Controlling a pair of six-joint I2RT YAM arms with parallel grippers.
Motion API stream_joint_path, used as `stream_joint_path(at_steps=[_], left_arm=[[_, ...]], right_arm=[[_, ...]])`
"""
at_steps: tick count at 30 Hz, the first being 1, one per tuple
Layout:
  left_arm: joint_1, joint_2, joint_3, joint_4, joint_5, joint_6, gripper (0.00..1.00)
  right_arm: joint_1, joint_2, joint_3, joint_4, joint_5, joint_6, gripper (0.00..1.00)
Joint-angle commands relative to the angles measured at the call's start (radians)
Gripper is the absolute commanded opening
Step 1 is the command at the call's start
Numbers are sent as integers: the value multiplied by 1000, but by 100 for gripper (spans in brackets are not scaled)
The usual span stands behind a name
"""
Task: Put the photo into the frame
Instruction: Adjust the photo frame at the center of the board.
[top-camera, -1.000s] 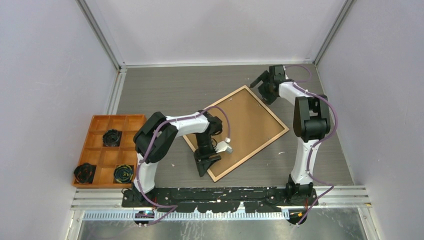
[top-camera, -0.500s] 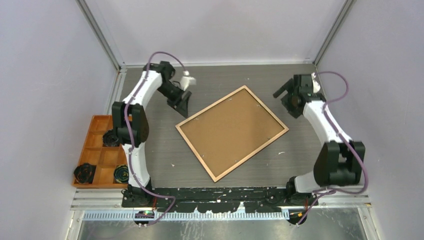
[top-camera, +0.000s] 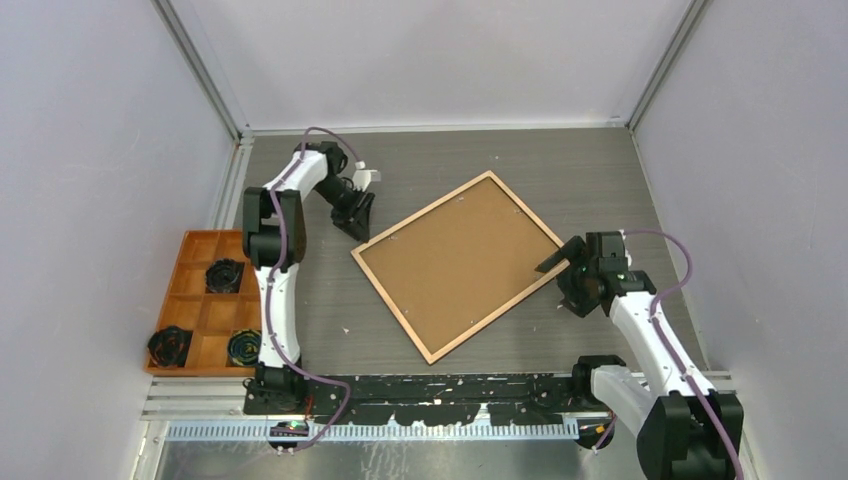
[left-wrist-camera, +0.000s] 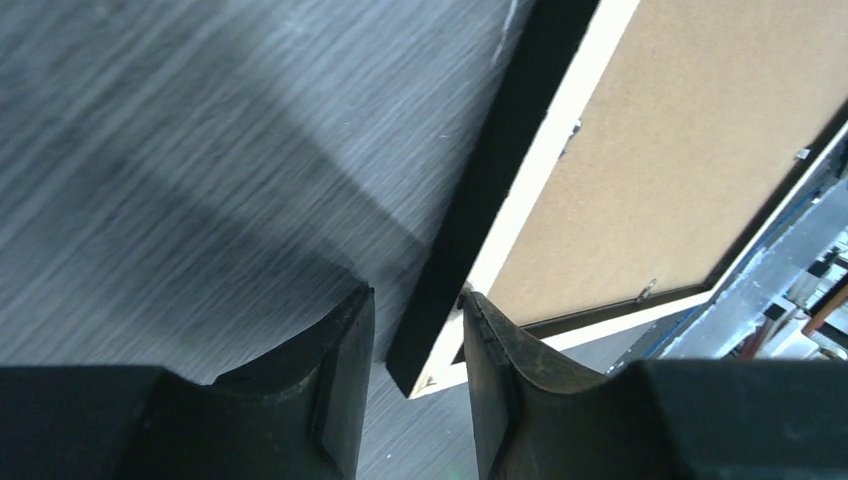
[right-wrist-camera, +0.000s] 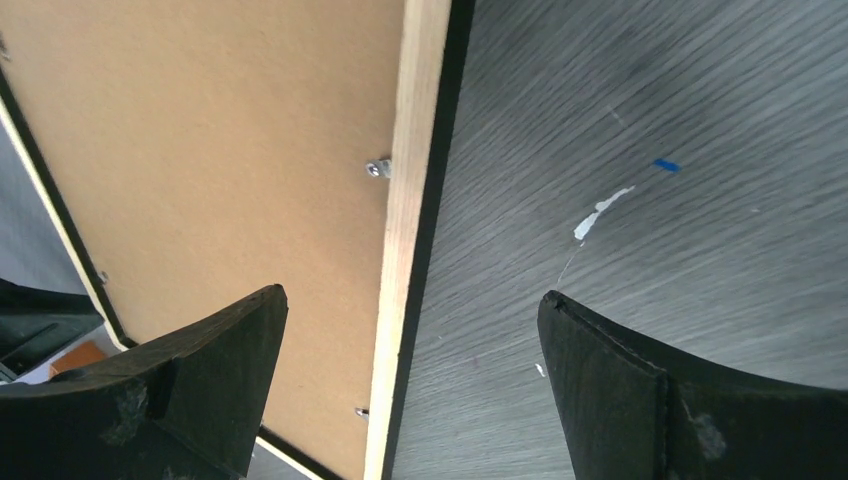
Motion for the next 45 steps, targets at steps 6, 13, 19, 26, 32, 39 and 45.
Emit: stream_joint_path(at_steps=[6,13,19,26,32,39,45], left_arm=[[-5,-85,-171,57,118,22,35],[-29,-157,-352,85,121,66,31],[-62,-230,-496,59,191,126,30],[-94,-286,-618,1,311,198,32],[-88,-313,-587,6,298,169,32],[-88,-254,-501,142,245,-12,31],[-87,-195,-478,161,232,-31,23]], right_arm=[[1,236,-6,315,-120,79,100],[-8,432,120,367,-98,44,100],[-49,577,261,386,-99,25,100],[-58,686,461,298,-84,-19,100],[-66,639,560,169,34,-74,100],[78,478,420,221,56,31,95],[436,422,356,346,140,196,82]])
